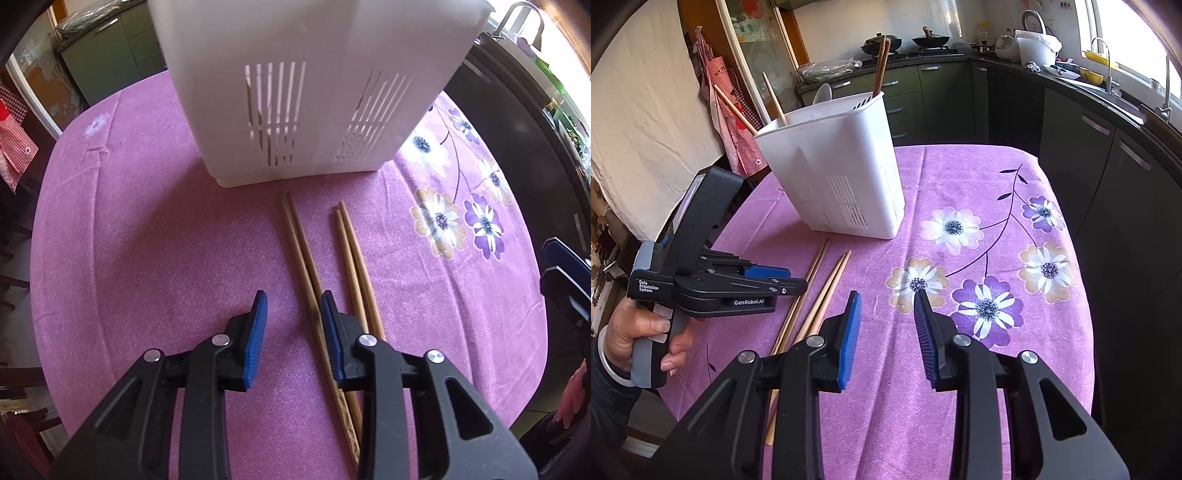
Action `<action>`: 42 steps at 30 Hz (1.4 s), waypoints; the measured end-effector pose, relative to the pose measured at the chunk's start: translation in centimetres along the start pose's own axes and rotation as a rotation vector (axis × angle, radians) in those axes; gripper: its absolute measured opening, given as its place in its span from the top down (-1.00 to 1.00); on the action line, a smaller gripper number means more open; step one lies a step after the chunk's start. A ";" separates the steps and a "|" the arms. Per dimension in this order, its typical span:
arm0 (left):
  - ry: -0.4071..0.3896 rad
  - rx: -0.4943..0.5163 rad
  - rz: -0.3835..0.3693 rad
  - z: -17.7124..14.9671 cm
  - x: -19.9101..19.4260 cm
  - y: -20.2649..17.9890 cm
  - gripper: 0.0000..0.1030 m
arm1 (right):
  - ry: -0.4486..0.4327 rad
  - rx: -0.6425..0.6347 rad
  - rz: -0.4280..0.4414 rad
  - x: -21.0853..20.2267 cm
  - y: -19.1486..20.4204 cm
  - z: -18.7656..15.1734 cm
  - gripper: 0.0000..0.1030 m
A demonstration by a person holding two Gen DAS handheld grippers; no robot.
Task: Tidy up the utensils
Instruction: 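Grasp a wooden chopstick from the pile with the left tool and lift it, then grasp a wooden chopstick with the right tool while the left tool holds its chopstick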
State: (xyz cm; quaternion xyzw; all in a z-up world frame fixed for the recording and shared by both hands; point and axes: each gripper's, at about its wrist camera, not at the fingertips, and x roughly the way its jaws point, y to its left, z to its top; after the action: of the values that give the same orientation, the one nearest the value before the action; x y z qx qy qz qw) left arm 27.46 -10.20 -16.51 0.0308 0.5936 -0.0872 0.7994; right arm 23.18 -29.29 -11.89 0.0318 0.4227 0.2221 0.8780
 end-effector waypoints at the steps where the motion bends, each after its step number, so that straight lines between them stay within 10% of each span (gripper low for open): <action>1: 0.004 -0.001 0.003 0.0 0.1 0.0 0.44 | 0.002 -0.002 0.000 0.1 0.1 0.0 0.40; 26: -0.003 -0.007 0.044 -1.3 0.0 -0.2 0.89 | 0.018 -0.014 0.015 0.3 0.6 0.3 0.40; 42: -0.310 -0.011 0.018 -6.2 -13.7 4.5 0.89 | 0.015 -0.041 0.013 0.0 2.3 0.6 0.35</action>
State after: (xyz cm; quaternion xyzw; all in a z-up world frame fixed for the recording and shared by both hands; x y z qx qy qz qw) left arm 18.55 -3.38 -5.47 0.0180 0.4632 -0.0807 0.8824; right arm 22.82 -27.14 -10.96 0.0148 0.4245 0.2368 0.8738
